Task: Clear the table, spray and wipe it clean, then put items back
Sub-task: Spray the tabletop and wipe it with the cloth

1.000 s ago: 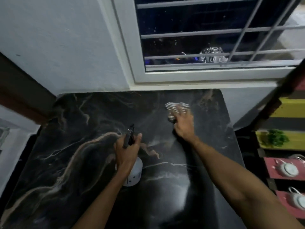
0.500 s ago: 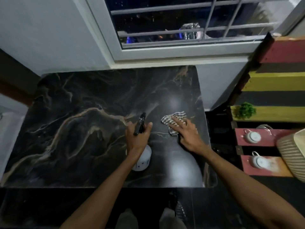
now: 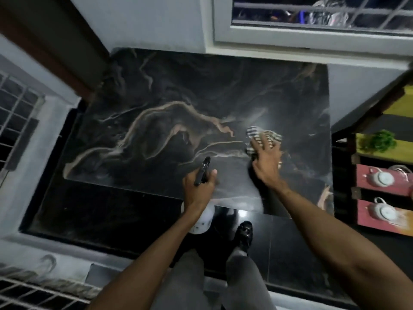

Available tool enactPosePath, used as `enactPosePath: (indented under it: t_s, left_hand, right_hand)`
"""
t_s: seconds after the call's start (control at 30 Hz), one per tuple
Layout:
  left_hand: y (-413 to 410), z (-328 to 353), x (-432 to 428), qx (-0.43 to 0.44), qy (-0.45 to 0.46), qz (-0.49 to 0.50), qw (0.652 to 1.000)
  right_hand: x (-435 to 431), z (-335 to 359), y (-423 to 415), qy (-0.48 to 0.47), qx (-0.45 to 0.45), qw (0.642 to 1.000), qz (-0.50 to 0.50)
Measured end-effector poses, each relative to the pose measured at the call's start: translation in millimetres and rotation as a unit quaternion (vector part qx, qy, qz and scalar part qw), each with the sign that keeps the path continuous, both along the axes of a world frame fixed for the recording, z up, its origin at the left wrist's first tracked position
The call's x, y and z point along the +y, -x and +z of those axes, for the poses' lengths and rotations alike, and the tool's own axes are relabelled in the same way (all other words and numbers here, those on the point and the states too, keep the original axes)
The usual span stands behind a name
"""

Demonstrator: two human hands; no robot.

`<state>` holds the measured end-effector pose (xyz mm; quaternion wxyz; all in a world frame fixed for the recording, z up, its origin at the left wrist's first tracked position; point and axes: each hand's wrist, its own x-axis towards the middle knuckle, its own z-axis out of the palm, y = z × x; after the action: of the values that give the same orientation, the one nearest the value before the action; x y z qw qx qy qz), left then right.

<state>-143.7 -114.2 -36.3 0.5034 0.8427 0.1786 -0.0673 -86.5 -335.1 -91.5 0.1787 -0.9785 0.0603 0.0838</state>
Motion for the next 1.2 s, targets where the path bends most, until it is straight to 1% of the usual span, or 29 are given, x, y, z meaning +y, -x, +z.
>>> enactPosePath:
  t_s: [0.03,0.07,0.13,0.17,0.2,0.23,0.27,0.3,0.33,0.37,0.43,0.47,0.5,0.57,0.6,0.63,0.67,0.7,0.77,0.8,0.83,0.93,0.97,1.0,1.03,1.1,1.13,1.17,1.2]
  left_hand:
    - [1,1,17,-0.003,-0.003,0.006,1.0]
    - [1,4,34,-0.01,-0.006,0.016,1.0]
    - [0,3,74,-0.015,-0.005,0.049,0.999]
    - [0,2,92,-0.012,-0.002,0.058,0.998]
    - [1,0,108,-0.009,0.003,0.068,0.998]
    - [2,0,128,-0.008,0.006,0.081,0.997]
    - [2,-1,144,-0.011,0.002,0.088,0.996]
    - [1,-1,159,-0.018,-0.005,0.088,0.996]
    - [-1,0,170,-0.025,-0.008,0.086,0.996]
    - [-3,0,178,-0.033,-0.007,0.085,0.996]
    - [-4,-1,193,-0.042,-0.007,0.085,0.996]
    - [-3,-2,198,-0.045,-0.012,0.081,0.996]
    - [-1,-3,200,-0.049,-0.014,0.078,0.996]
    - [3,-1,198,-0.054,-0.011,0.067,0.996]
    - [4,2,193,-0.053,-0.007,0.057,0.997]
    - [5,3,187,-0.049,0.0,0.049,0.998]
    - [6,3,181,-0.045,0.011,0.046,0.998]
    - [7,3,174,-0.043,0.019,0.043,0.998]
    - [13,2,159,-0.041,0.017,0.031,0.999]
    - [15,0,151,-0.039,0.012,0.021,0.999]
    - [19,-1,145,-0.038,0.005,0.012,0.999]
    - [28,-1,120,-0.056,-0.023,-0.023,0.998]
    - [30,0,108,-0.062,-0.03,-0.037,0.997]
    - [32,0,99,-0.063,-0.031,-0.046,0.997]
    - [34,0,89,-0.059,-0.026,-0.053,0.997]
    - [41,0,64,-0.057,-0.017,-0.067,0.996]
    - [45,1,52,-0.062,-0.017,-0.07,0.995]
    - [49,1,38,-0.066,-0.016,-0.07,0.995]
    - [52,1,29,-0.065,-0.013,-0.066,0.996]
  right_hand:
    - [17,-1,-3,0.0,-0.008,0.998,0.068]
    - [32,1,-8,-0.009,-0.015,0.997,0.075]
    - [75,9,-23,-0.043,-0.004,0.997,-0.062]
    - [105,11,-24,-0.058,-0.002,0.993,-0.103]
    - [136,12,-18,-0.067,-0.013,0.995,-0.07]
    - [172,8,-6,-0.076,-0.023,0.996,0.036]
    - [198,-1,6,-0.074,-0.037,0.983,0.165]
    - [211,-2,11,-0.066,-0.037,0.964,0.256]
    - [215,-2,7,-0.066,-0.03,0.958,0.279]
    - [214,-5,0,-0.074,-0.016,0.971,0.229]
    - [220,-3,-4,-0.079,0.005,0.996,0.047]
    - [230,1,2,-0.075,0.004,0.997,0.02]
    - [241,3,14,-0.073,0.0,0.996,0.059]
    - [245,-2,51,-0.062,-0.011,0.975,0.212]
    - [231,-2,65,-0.063,-0.023,0.966,0.248]
    - [208,-2,74,-0.073,-0.033,0.968,0.238]
    - [183,-5,80,-0.069,-0.049,0.981,0.175]
    - [158,-5,84,-0.053,-0.047,0.995,0.064]
    - [128,1,92,-0.031,-0.018,0.987,-0.157]
    - [133,3,94,-0.029,-0.014,0.981,-0.193]
    - [148,3,96,-0.045,-0.024,0.984,-0.169]
    - [192,-4,117,-0.085,-0.021,0.993,0.085]
    - [184,-5,124,-0.082,-0.014,0.989,0.125]
    - [165,-3,128,-0.079,-0.012,0.99,0.113]
    - [135,-4,133,-0.076,-0.015,0.995,0.063]
    - [62,-4,144,-0.045,-0.022,0.994,-0.096]
    - [34,-1,150,-0.037,-0.018,0.983,-0.177]
    - [20,3,153,-0.033,-0.011,0.974,-0.223]
    - [24,7,153,-0.043,-0.008,0.974,-0.222]
